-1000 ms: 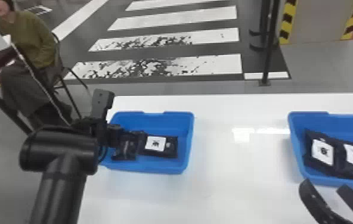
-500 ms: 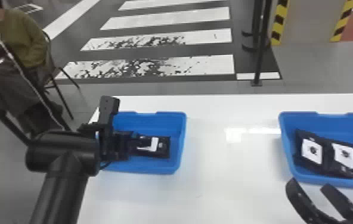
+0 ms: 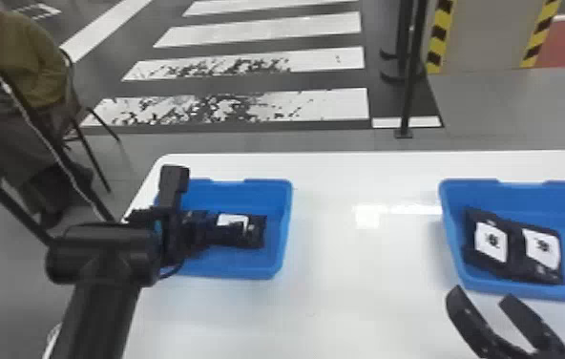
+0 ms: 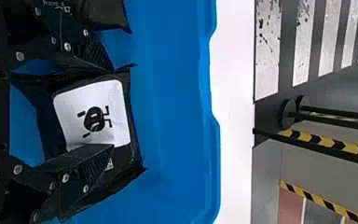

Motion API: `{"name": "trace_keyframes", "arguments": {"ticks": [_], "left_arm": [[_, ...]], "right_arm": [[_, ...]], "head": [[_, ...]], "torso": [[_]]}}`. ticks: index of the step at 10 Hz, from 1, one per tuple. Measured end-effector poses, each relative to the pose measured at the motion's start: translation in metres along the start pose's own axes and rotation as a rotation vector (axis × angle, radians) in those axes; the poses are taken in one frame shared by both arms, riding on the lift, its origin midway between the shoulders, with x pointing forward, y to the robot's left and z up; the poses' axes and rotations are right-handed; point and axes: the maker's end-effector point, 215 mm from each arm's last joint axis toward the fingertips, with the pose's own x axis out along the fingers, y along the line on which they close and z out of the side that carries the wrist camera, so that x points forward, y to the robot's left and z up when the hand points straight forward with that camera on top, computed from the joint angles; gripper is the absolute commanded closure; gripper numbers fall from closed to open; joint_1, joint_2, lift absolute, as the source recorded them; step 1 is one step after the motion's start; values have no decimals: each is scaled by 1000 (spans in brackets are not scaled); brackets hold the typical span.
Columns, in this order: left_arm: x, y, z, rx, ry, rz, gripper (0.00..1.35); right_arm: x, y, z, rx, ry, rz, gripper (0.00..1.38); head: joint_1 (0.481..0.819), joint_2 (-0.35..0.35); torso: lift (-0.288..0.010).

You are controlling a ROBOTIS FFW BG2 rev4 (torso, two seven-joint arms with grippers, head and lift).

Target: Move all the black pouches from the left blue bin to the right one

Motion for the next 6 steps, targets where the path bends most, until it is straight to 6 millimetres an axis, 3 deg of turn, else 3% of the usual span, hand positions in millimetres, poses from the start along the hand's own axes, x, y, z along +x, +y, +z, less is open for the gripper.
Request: {"name": "trace_keyframes", "arguments": {"ticks": [2, 3, 4, 6], "left_arm": [[3, -10, 6, -12, -42, -39, 820], [4, -15, 8, -9, -57, -55, 918], [4, -18, 9, 1, -66, -65, 1142], [-1, -14, 7, 16, -84, -50, 1207]], "right_arm": [[0, 0, -2, 6, 3, 0, 140], [0, 0, -2, 8, 5, 2, 140], [0, 0, -3, 12, 6, 3, 140], [-1, 1, -5, 19, 10, 5, 140]], "head": [[695, 176], [695, 173], [695, 168], [695, 176]], "torso": [[-140], [-140], [-140], [-140]]}}
